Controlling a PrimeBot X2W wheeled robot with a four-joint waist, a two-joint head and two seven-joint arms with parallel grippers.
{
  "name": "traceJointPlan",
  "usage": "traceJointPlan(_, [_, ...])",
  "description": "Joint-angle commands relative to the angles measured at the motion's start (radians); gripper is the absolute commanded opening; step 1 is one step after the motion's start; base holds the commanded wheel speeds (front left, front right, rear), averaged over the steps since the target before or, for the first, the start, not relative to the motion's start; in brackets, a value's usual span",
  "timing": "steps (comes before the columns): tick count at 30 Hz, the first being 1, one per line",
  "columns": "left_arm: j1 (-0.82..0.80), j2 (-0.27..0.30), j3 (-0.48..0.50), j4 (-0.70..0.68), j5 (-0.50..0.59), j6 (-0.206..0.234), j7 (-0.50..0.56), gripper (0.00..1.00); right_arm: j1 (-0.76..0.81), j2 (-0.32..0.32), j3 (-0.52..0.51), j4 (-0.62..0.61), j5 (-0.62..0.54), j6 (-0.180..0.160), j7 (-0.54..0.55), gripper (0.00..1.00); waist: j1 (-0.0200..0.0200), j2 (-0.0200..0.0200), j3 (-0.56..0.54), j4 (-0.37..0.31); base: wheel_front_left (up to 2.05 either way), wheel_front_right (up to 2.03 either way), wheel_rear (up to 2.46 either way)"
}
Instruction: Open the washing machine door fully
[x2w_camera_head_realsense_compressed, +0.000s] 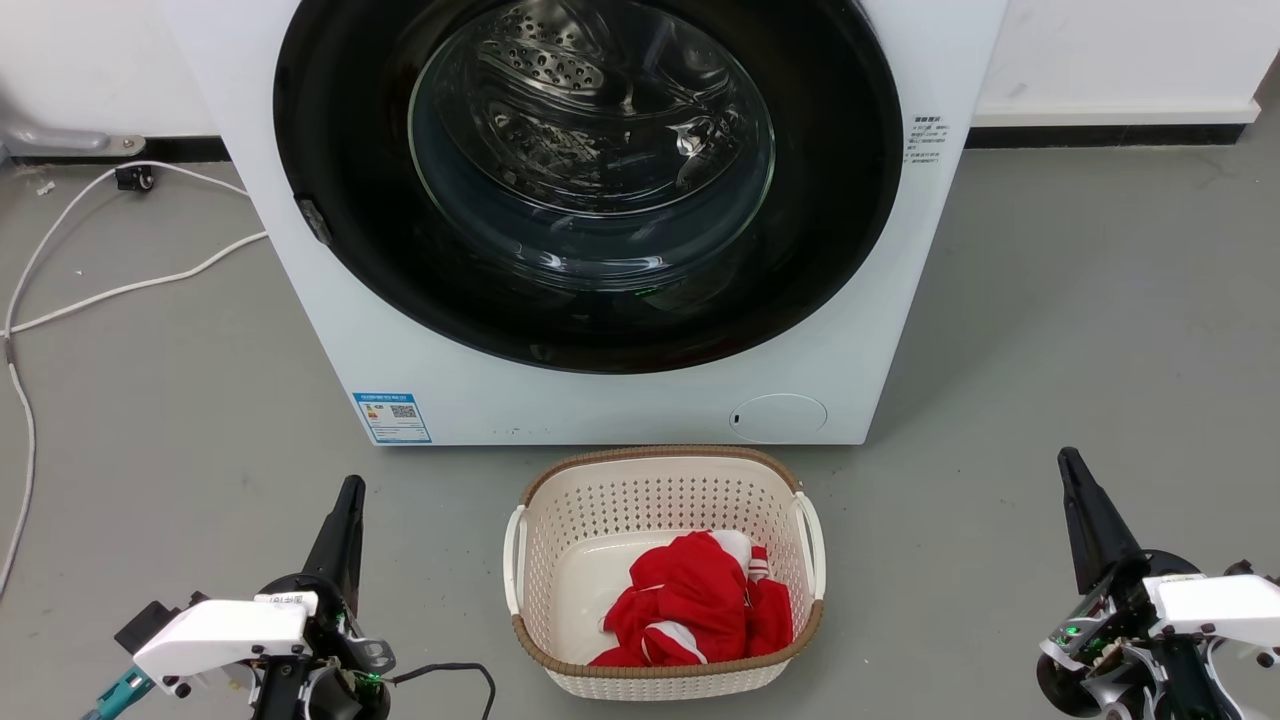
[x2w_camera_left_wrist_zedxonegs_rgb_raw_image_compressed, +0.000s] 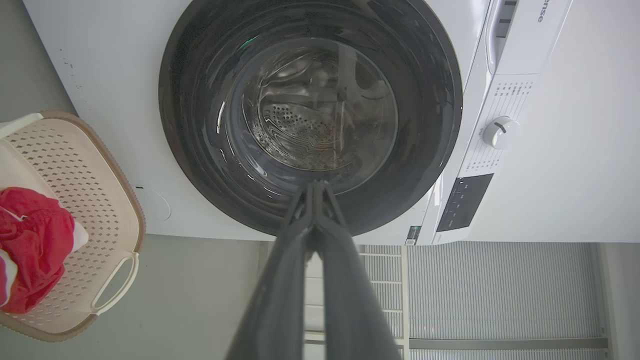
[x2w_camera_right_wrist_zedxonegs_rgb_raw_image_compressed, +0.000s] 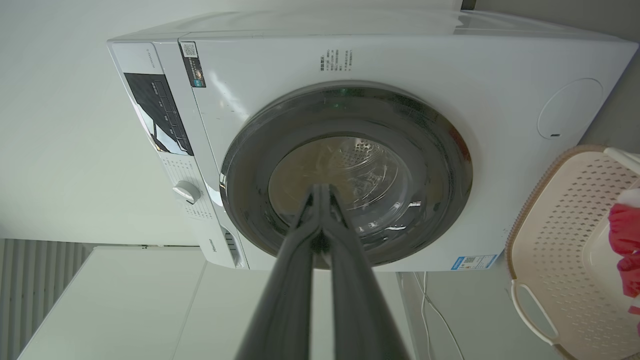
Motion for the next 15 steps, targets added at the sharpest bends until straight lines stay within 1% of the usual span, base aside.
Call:
traceJointPlan(1, [-0.008, -0.001, 0.002, 0.000, -0.003, -0.003, 0.001, 0.00, -0.014, 0.004, 0.000, 0.001, -0.001, 0.000, -0.001, 0.00, 0.0000, -0.0001, 0.000, 0.000, 0.00, 0.00, 0.00])
traceJointPlan(12, [0.001, 0.000, -0.001, 0.003, 0.000, 0.000, 0.000, 0.00, 0.002, 0.000, 0.000, 0.002, 0.000, 0.000, 0.000, 0.00, 0.0000, -0.0001, 0.000, 0.000, 0.00, 0.00, 0.00])
traceJointPlan(13, [0.005, -0.001, -0.002, 0.009, 0.000, 0.000, -0.001, 1.00, 0.007, 0.000, 0.001, 0.008, 0.000, 0.000, -0.001, 1.00, 0.0000, -0.0001, 0.000, 0.000, 0.00, 0.00, 0.00])
traceJointPlan(15, [0.007, -0.001, -0.008, 0.006, 0.001, 0.000, -0.008, 1.00, 0.012, 0.000, 0.005, 0.003, 0.003, 0.000, -0.009, 1.00, 0.0000, -0.0001, 0.000, 0.000, 0.00, 0.00, 0.00])
